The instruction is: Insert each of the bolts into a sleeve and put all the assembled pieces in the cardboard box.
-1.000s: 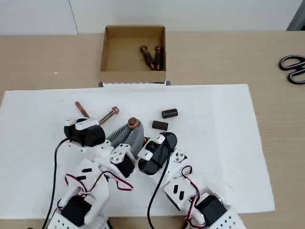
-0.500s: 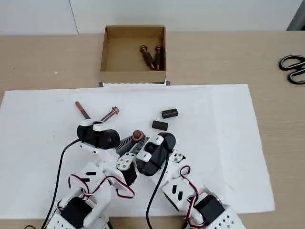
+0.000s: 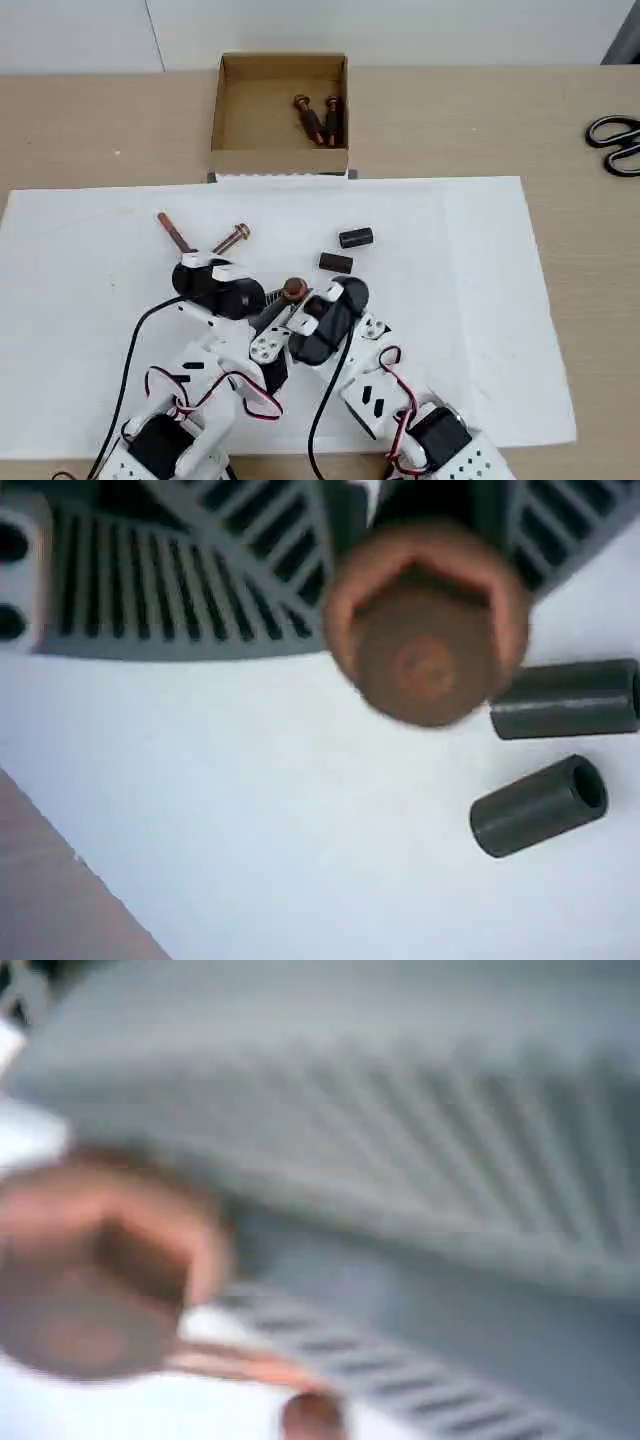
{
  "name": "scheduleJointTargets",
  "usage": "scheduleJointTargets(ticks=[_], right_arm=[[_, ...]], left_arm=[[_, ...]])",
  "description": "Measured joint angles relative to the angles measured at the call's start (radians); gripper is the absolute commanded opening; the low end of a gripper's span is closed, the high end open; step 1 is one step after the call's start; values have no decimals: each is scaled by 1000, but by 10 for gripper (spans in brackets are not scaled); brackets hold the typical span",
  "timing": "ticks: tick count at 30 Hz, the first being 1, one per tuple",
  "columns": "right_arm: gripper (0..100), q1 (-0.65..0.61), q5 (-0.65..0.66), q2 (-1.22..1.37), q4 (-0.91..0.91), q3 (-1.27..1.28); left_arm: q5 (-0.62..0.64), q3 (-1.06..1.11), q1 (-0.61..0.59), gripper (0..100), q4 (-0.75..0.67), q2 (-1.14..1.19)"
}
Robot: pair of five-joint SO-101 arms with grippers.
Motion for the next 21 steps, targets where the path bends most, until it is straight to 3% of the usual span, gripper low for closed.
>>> scheduleJointTargets(ticks=[17,21], right_arm=[[2,18,0,-5,-23,-6],[2,18,0,-5,-23,-6]], left_arm=[[-51,-152,-83,224,31,12],[-52,-207,-95,111,31,12]])
